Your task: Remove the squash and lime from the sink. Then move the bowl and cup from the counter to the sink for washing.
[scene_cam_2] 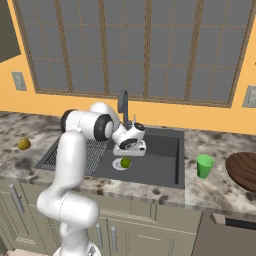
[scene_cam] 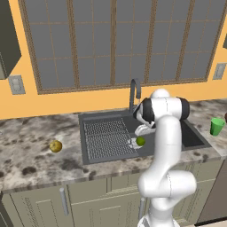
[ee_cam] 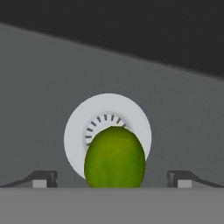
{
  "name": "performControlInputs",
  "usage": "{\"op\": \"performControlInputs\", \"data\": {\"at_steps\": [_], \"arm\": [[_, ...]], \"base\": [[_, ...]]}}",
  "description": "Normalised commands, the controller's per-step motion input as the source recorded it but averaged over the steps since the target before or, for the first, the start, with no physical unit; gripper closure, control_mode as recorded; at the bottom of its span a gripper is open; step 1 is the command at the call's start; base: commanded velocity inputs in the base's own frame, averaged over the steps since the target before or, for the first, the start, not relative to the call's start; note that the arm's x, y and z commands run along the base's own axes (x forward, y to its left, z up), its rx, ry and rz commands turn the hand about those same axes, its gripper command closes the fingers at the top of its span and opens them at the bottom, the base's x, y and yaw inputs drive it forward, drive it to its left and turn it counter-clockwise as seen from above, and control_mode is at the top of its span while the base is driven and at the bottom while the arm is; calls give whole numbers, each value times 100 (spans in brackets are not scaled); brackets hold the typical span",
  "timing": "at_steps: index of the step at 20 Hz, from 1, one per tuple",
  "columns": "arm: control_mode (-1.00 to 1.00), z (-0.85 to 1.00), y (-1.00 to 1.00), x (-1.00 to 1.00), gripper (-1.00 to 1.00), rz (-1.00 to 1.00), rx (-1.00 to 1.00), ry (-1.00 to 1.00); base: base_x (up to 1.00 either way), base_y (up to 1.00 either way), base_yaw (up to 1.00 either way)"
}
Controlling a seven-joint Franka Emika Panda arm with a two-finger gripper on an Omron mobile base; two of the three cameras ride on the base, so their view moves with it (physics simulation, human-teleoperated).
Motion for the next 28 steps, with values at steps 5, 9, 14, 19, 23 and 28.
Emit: {"op": "performControlInputs", "data": {"at_steps": [5,9,14,19,23,28], "arm": [[-100,-19,0,0,-100,0,0,11],[-100,-17,0,1,-100,0,0,8],[-100,-18,2,7,-100,0,0,7],[-100,-21,1,5,-100,0,0,10],[-100,-19,6,7,-100,0,0,8],[-100,-16,4,2,-100,0,0,7]], "base": [[0,0,0],[0,0,0],[0,0,0],[0,0,0],[0,0,0],[0,0,0]]}}
